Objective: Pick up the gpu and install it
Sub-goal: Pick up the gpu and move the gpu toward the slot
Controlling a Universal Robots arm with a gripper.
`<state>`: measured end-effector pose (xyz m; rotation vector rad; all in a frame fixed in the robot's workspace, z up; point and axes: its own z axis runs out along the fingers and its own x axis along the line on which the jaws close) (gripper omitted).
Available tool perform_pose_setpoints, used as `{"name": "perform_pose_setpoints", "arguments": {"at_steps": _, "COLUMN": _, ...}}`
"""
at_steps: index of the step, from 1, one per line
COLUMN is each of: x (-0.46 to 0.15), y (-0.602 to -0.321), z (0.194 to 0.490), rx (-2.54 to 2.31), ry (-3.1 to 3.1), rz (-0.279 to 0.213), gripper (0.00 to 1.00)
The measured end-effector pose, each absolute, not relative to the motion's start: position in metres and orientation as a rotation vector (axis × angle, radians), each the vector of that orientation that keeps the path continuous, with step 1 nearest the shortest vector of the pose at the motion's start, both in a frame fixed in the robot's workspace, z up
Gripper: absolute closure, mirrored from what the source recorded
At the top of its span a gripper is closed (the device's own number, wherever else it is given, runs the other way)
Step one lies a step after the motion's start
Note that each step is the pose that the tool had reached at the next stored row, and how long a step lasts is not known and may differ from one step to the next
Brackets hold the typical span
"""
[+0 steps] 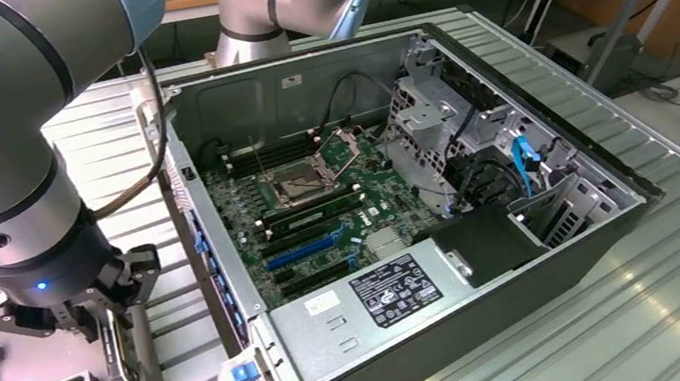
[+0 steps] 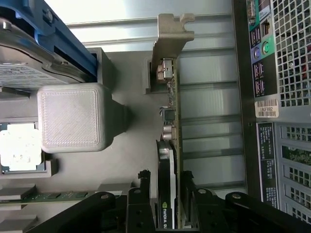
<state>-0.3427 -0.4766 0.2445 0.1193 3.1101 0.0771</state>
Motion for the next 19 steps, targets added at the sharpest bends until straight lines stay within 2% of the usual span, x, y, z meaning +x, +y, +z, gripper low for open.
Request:
{"name": "perform_pose_setpoints", "arguments": {"at_steps": 6, "x": -0.3421, "y": -0.4766, "z": 0.2445, "rx": 0.119, "ry": 3.110, "rz": 0.077, "gripper": 0.62}}
{"name": "perform_pose_setpoints", "arguments": {"at_steps": 7, "x": -0.3421, "y": -0.4766, "z": 0.2444, "rx": 0.119, "ry": 3.110, "rz": 0.077, "gripper": 0.64}}
{"name": "perform_pose_setpoints", "arguments": {"at_steps": 8, "x": -0.3421, "y": -0.4766, "z": 0.2444, "rx": 0.119, "ry": 3.110, "rz": 0.077, "gripper": 0.71}}
{"name": "perform_pose_setpoints", "arguments": {"at_steps": 19, "x": -0.3390, "y": -0.4766, "z": 0.2444, "rx": 0.119, "ry": 3.110, "rz": 0.077, "gripper": 0.71}}
